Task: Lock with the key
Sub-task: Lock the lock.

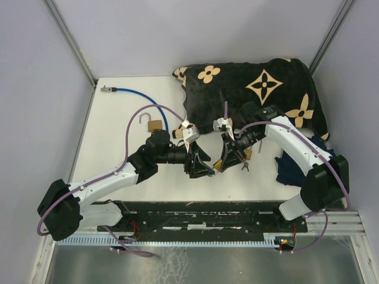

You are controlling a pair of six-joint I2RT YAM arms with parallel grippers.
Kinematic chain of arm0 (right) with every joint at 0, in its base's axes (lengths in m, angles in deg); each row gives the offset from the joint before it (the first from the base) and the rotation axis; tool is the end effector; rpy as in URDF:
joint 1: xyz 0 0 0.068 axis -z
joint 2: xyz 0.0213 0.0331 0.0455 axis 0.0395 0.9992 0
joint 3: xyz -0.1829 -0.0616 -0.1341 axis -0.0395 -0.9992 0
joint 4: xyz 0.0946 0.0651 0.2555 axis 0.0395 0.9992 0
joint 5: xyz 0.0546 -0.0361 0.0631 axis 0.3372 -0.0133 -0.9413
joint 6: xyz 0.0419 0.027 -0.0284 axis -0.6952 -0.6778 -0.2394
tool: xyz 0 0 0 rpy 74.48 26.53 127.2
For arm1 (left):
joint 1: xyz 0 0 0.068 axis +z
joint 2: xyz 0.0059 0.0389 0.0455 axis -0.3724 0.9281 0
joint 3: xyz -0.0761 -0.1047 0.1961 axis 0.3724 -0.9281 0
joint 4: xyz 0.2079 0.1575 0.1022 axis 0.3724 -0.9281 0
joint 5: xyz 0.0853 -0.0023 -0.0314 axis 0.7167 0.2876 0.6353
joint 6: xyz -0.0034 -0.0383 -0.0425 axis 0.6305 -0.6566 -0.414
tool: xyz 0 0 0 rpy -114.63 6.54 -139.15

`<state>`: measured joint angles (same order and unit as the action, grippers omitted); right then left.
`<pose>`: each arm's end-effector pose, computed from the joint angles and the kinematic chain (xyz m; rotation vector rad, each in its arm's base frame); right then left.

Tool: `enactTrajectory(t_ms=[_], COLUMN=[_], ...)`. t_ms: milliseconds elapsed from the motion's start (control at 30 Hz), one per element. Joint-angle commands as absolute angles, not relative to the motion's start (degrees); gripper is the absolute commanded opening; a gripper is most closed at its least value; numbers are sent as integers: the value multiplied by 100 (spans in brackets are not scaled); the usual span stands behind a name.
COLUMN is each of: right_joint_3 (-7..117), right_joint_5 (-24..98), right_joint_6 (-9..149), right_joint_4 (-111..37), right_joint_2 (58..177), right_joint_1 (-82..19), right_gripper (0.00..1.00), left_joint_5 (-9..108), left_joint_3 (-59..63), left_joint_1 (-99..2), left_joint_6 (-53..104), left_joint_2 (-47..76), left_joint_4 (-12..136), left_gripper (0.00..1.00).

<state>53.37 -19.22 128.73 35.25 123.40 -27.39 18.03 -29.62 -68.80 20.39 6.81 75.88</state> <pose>0.2434 0.1545 0.2472 -1.5584 1.8623 1.4546 0.1865 -0.2375 0.2338 1.0187 1.6556 -1.3779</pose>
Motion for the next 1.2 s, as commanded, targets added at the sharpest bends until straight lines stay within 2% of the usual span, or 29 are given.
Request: enactTrajectory(t_ms=[0,233,433,533,700,900,1167], right_joint_3=[5572,5576,5574,5584,5568,5545,5548], right_joint_5=[-2106,-2039,-2000,-1978,-1908,-1873,-1895], right_joint_6=[12953,12928,12891,12874,12820,12746,12591], right_joint_4=[3590,3554,3513,3503,3440,3364,3270], right_joint_2=[12192,12219,12259,12254,12252,12232,12267], right_joint_1=[-2766,-2766,-2787,-2801,-2827,-2831,-2829], right_gripper=[3,3,3,3,3,3,3], left_joint_5=[1811,2037,1778,1615,1426,1458,1470], left_joint_3=[-2963,-2801,-2589,-2590,-2564,-2561,-2471], left_joint_1=[-6871,-6939,-6963,-6975,-7015,-7040,-7063], left_joint_6=[2529,2664,2618,2590,2433,2369,2190], left_joint_2=[696,1018,1302,1372,1530,1543,1637], left_joint_4=[7871,7813,7809,7805,7818,7818,7827], left_gripper=[75,73,67,63,51,49,15])
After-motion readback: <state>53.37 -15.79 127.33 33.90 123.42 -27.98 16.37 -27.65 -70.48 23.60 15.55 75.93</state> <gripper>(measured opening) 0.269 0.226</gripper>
